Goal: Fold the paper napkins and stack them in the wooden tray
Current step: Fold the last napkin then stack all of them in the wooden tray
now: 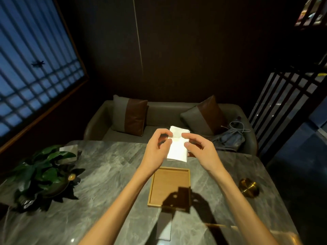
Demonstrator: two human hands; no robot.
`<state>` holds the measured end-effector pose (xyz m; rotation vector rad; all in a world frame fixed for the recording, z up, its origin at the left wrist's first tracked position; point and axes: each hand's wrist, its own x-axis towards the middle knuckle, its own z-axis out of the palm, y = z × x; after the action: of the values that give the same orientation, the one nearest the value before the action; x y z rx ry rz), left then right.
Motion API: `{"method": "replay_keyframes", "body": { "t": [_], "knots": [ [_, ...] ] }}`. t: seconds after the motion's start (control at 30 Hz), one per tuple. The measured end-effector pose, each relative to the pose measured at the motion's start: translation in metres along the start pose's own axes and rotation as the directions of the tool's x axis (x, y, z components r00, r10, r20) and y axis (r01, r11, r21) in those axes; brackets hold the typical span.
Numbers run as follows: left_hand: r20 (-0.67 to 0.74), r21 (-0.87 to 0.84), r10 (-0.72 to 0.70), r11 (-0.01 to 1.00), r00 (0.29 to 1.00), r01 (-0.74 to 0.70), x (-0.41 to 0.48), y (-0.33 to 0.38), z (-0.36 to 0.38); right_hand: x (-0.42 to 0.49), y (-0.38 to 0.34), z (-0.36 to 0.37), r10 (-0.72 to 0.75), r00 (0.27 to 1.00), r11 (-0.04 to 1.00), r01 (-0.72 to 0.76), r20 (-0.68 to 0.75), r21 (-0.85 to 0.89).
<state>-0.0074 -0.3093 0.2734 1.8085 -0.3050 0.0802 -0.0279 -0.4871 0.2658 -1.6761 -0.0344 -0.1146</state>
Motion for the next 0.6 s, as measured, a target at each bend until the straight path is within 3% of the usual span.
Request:
{"method": "replay_keyframes", "body": {
  "t": [0.27, 0.47, 0.53, 0.6],
  "knots": [
    [0.242, 0.059, -0.289, 0.957, 0.926, 0.283, -0.073, -0.113, -0.02, -0.056, 0.103, 0.061, 0.301, 0.949, 0.951, -0.292, 0.09, -0.101],
    [0.313, 0.146, -0.5, 0.865, 0.807, 0.48, -0.154, -0.232, 0.003, -0.123, 0.221, 0.104, 0.516, 0.856, 0.843, -0.511, -0.015, -0.169],
    [0.317, 0.178, -0.522, 0.853, 0.792, 0.492, -0.177, -0.266, 0.015, -0.139, 0.255, 0.114, 0.524, 0.85, 0.828, -0.522, -0.047, -0.207],
    [0.246, 0.212, -0.514, 0.856, 0.822, 0.472, -0.198, -0.294, 0.028, -0.151, 0.284, 0.121, 0.481, 0.874, 0.824, -0.476, -0.066, -0.306]
  ]
}}
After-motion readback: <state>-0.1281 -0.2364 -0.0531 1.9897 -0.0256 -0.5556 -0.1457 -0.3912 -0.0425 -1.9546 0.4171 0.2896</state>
